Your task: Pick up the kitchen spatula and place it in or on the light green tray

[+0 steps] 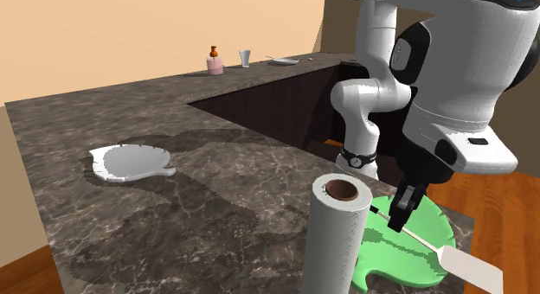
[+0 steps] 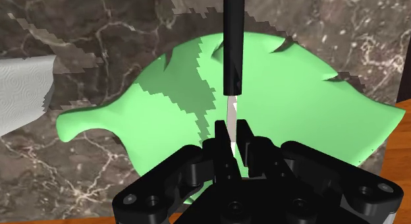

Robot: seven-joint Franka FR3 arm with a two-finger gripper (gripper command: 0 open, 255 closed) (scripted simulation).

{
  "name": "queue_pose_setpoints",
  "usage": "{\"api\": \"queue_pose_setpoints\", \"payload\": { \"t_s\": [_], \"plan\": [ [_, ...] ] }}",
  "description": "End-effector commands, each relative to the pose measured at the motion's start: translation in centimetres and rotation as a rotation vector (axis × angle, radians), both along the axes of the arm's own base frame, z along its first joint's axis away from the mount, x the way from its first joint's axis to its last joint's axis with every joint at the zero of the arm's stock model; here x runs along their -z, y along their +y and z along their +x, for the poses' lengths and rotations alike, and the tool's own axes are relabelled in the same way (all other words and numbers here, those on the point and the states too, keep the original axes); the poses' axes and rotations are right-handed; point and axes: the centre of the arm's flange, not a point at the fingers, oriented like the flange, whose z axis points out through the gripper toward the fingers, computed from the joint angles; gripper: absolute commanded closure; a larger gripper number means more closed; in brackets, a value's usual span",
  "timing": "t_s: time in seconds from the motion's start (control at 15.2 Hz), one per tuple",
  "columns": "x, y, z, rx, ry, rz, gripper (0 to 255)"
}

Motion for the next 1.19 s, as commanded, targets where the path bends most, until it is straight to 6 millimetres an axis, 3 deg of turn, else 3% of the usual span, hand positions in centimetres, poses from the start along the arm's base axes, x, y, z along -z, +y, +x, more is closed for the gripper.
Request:
{"api": "queue_pose_setpoints", "payload": {
  "t_s": [0.0, 0.2, 0.26, 0.59, 0.86, 1.12],
  "plan": [
    [0.0, 0.0, 0.0, 0.0, 0.0, 0.0, 255],
    [0.0, 0.0, 0.0, 0.0, 0.0, 0.0, 255],
    [0.0, 0.0, 0.0, 0.0, 0.0, 0.0, 0],
    [0.0, 0.0, 0.0, 0.0, 0.0, 0.0, 0],
    [-5.0, 0.3, 0.1, 0.0, 0.0, 0.0, 0],
    [-5.0, 0.3, 0.1, 0.0, 0.0, 0.0, 0]
  ]
}}
